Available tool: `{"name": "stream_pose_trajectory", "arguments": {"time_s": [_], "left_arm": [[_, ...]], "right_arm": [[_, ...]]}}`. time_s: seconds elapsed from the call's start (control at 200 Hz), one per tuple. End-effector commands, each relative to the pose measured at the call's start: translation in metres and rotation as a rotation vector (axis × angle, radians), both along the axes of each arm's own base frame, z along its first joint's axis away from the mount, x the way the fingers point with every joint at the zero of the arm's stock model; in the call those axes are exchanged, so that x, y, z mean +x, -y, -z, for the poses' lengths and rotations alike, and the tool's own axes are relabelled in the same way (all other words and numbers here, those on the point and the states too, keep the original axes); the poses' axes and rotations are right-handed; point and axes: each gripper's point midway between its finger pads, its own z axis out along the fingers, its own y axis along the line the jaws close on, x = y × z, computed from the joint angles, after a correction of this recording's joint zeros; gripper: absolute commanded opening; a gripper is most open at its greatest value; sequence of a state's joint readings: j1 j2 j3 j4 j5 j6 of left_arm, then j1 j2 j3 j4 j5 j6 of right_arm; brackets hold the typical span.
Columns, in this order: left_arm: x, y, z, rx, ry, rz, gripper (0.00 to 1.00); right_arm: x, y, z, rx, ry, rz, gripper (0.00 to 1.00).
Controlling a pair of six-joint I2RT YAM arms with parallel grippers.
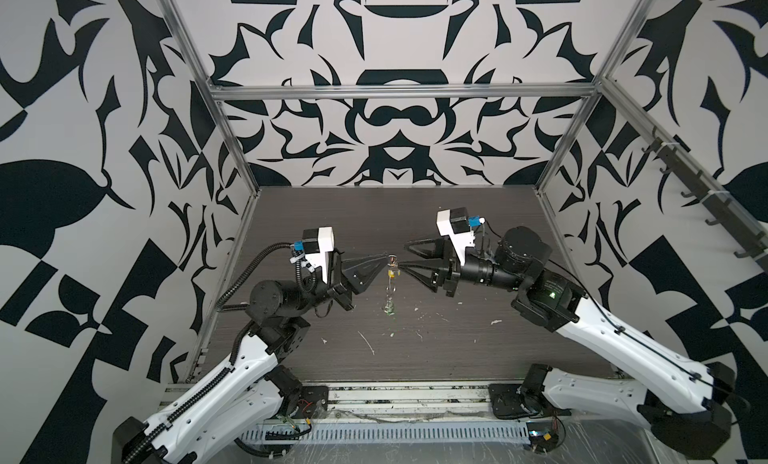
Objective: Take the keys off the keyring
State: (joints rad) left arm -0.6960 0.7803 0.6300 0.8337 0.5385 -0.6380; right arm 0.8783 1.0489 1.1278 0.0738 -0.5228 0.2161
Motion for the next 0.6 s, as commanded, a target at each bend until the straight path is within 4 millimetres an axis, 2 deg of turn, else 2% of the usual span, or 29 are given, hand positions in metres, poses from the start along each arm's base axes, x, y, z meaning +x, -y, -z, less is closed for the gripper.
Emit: {"name": "stream_pose_trajectory", "arguments": {"time_s": [0.0,0.175,0.27,0.415,0.595], "left_arm": [[-0.01,-0.008,-0.016,-0.049,0.059,-0.003,0.0],[-0.01,-0.008,-0.016,-0.049,0.058,0.002,0.0],[-0.009,-0.008,-0.015,-0.051,0.054,-0.004,0.0],[-0.009,-0.009,-0.016,-0.054,0.055,-0.008,0.0],[-0.007,-0.008,-0.015,-0.054,0.05,-0.009,0.0]], "right_arm": [[-0.017,0.004,-0.039,0.098,0.072,-0.074,0.52],[-0.016,0.002,-0.04,0.102,0.079,-0.082,0.51],[-0.019,-0.002,-0.037,0.089,0.068,-0.119,0.45],[-0.023,-0.007,-0.031,0.077,0.047,-0.158,0.4],[-0.025,-0.008,-0.029,0.077,0.039,-0.181,0.27]]}}
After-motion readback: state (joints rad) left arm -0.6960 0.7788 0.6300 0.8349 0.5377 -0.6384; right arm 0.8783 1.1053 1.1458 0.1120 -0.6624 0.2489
